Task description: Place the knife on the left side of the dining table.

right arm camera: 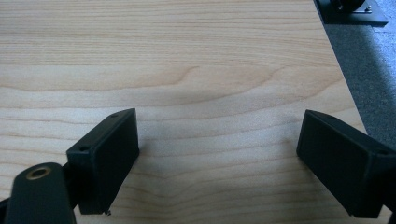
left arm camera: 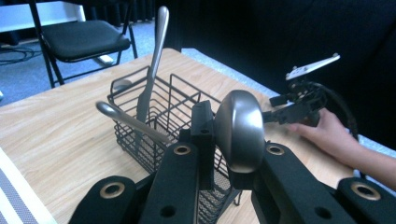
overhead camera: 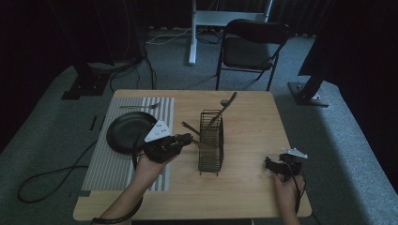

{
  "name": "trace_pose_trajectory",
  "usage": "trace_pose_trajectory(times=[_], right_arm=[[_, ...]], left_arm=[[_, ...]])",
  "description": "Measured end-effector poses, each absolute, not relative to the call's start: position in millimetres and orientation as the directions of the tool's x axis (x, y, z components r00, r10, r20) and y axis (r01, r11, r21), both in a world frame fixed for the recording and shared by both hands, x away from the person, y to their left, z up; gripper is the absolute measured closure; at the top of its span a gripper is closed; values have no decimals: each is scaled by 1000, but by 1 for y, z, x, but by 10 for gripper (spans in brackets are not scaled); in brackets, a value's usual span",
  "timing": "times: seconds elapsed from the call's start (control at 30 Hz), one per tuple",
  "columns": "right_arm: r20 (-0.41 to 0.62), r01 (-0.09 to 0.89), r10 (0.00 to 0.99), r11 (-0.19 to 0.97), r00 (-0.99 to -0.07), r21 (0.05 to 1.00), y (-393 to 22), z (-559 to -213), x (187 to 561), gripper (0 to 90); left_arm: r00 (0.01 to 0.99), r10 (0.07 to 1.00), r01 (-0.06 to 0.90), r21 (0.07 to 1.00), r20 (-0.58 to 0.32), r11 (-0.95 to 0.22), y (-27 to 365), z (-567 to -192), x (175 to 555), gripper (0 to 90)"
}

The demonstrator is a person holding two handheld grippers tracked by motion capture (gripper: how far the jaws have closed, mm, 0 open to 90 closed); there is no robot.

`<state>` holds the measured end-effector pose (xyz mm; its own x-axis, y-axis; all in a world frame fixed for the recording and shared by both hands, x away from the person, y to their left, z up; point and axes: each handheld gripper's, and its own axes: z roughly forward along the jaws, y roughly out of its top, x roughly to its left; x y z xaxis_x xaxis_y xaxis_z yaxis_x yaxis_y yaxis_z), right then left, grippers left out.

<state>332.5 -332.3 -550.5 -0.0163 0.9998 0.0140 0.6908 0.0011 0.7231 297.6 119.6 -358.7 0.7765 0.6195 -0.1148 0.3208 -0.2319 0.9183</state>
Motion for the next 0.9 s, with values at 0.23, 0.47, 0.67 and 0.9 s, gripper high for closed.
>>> trace_pose_trajectory(times=[0.23, 0.47, 0.67, 0.9], right_arm=[[14, 691, 1000, 0, -15, 723, -332, -550, 332, 119], [14, 691, 1000, -1, -13, 723, -332, -550, 332, 119], [14, 691, 1000, -1, -13, 723, -332, -550, 332, 119], [14, 691, 1000, -1, -13, 723, -332, -550, 332, 119]], left_arm=[[778, 620, 291, 933, -102, -212, 132, -338, 289, 838], [763, 639, 271, 946, -98, -179, 151, -320, 279, 838], [758, 643, 272, 949, -111, -157, 165, -316, 274, 838], [730, 673, 278, 952, -119, -132, 202, -313, 261, 838]])
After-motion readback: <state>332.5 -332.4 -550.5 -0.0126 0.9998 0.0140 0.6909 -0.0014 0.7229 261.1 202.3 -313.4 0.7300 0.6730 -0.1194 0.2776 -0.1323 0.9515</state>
